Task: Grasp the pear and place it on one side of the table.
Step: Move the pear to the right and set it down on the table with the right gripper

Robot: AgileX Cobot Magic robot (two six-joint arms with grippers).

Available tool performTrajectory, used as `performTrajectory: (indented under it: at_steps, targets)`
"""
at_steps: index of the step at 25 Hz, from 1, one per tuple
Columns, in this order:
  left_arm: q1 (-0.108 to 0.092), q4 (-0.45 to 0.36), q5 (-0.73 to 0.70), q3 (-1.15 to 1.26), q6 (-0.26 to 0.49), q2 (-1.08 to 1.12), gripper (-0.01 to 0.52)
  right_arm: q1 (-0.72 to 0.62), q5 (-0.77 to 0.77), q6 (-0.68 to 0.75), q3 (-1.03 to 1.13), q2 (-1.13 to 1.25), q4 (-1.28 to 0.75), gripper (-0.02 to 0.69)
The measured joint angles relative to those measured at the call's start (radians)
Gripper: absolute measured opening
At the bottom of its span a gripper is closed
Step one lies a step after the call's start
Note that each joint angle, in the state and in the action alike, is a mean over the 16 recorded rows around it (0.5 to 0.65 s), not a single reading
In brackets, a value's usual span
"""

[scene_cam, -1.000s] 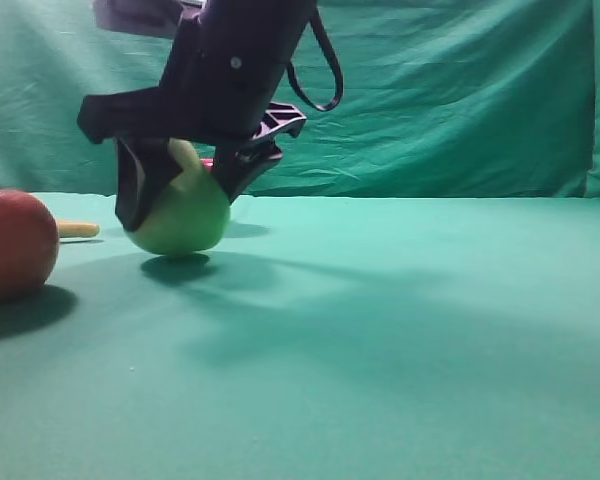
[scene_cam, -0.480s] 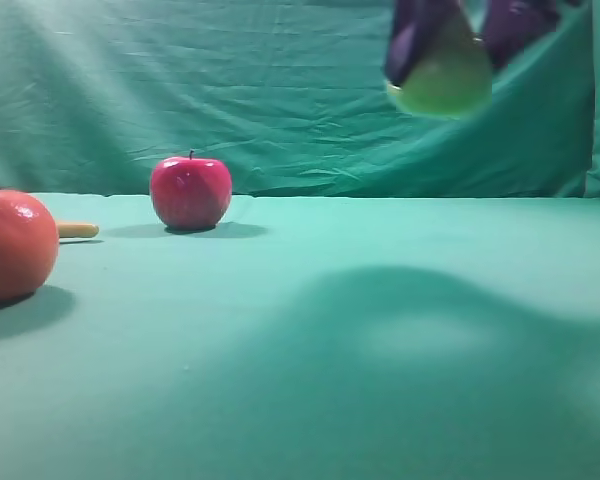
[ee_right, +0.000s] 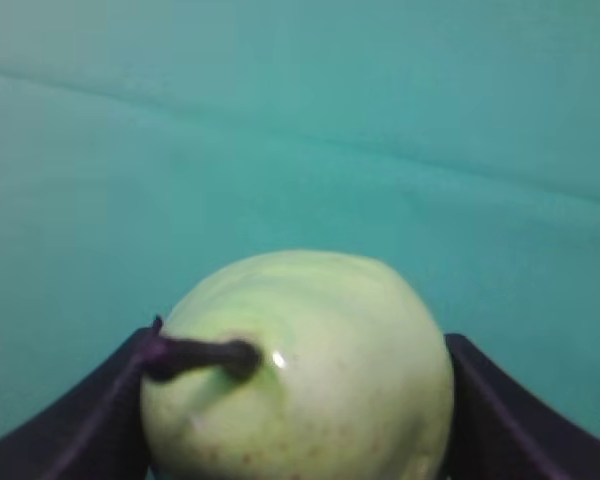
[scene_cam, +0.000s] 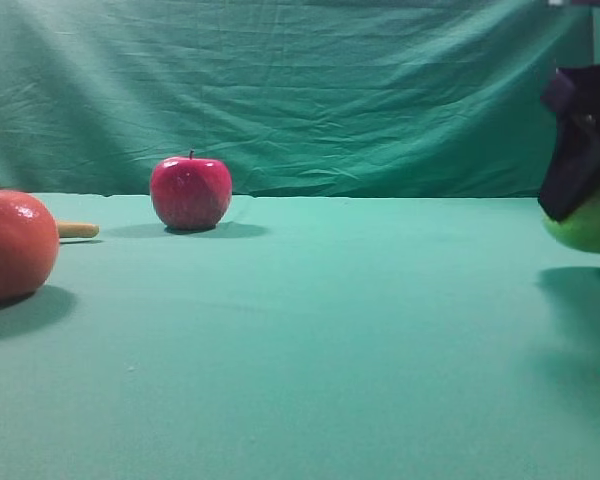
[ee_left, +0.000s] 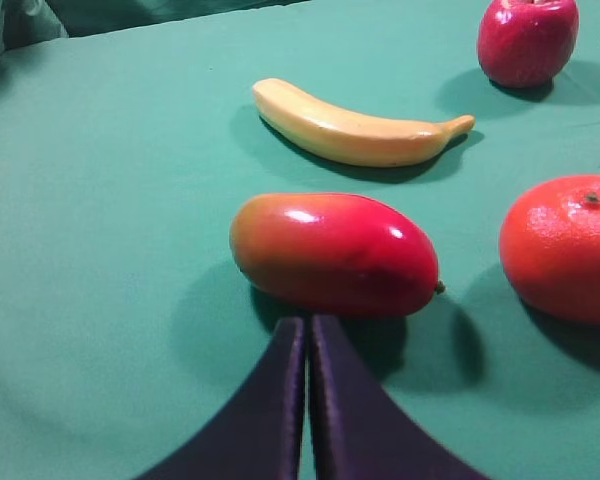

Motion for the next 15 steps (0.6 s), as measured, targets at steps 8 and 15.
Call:
performTrajectory:
  at_steps: [8, 15]
  targets:
    - [0.000, 0.000, 0.000, 0.000, 0.000, 0.000, 0.000, 0.000, 0.112, 0.000, 0.002, -0.180, 0.000, 0.540]
    - [0.000, 0.000, 0.000, 0.000, 0.000, 0.000, 0.000, 0.000, 0.307, 0.002, 0.004, -0.496, 0.002, 0.286]
